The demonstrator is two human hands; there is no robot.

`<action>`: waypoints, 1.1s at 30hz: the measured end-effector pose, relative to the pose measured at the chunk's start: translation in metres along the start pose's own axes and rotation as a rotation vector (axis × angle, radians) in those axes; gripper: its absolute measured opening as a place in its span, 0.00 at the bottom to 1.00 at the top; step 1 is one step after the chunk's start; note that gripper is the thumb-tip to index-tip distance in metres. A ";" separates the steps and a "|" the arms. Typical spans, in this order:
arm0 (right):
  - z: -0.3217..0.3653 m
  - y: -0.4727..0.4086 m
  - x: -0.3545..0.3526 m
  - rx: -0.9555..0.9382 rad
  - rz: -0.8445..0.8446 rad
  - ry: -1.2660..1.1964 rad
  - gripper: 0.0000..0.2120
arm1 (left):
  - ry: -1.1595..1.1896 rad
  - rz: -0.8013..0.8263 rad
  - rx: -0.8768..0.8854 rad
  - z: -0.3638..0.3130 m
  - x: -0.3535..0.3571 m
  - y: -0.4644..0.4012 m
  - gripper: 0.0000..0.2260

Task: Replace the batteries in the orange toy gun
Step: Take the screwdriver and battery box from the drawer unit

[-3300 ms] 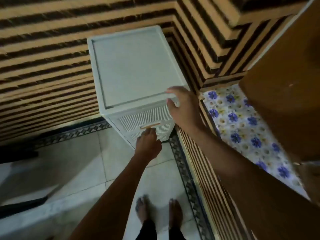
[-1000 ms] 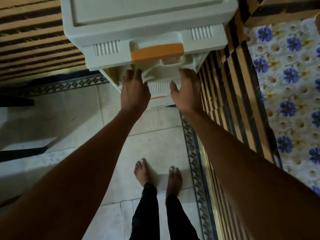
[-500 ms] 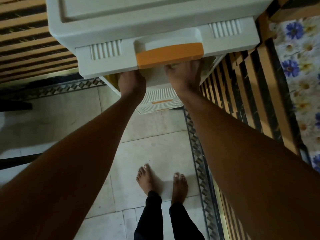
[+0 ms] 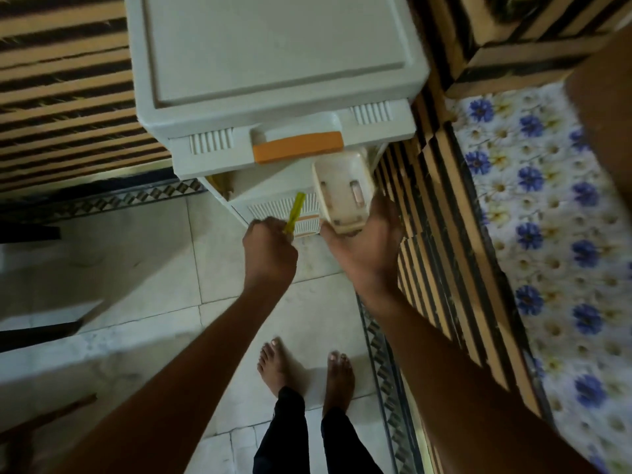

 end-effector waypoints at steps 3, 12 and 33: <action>0.005 0.031 -0.042 -0.004 0.000 0.003 0.47 | 0.079 0.004 -0.068 -0.015 -0.013 0.040 0.10; 0.038 0.057 -0.122 -0.108 -0.073 -0.052 0.49 | 0.212 -0.139 0.032 -0.102 -0.083 0.084 0.05; 0.172 -0.093 -0.073 -0.086 -0.074 -0.009 0.51 | -0.020 -0.244 0.051 -0.165 -0.148 -0.104 0.03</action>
Point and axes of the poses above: each hand's wrist, its own y-axis away from the middle knuckle, its own x-axis out of the palm, z = x × y, the point moved 5 cm from there along -y, towards the middle knuckle, and after that the axes turned 8 degrees about x, right-handed, at the moved point
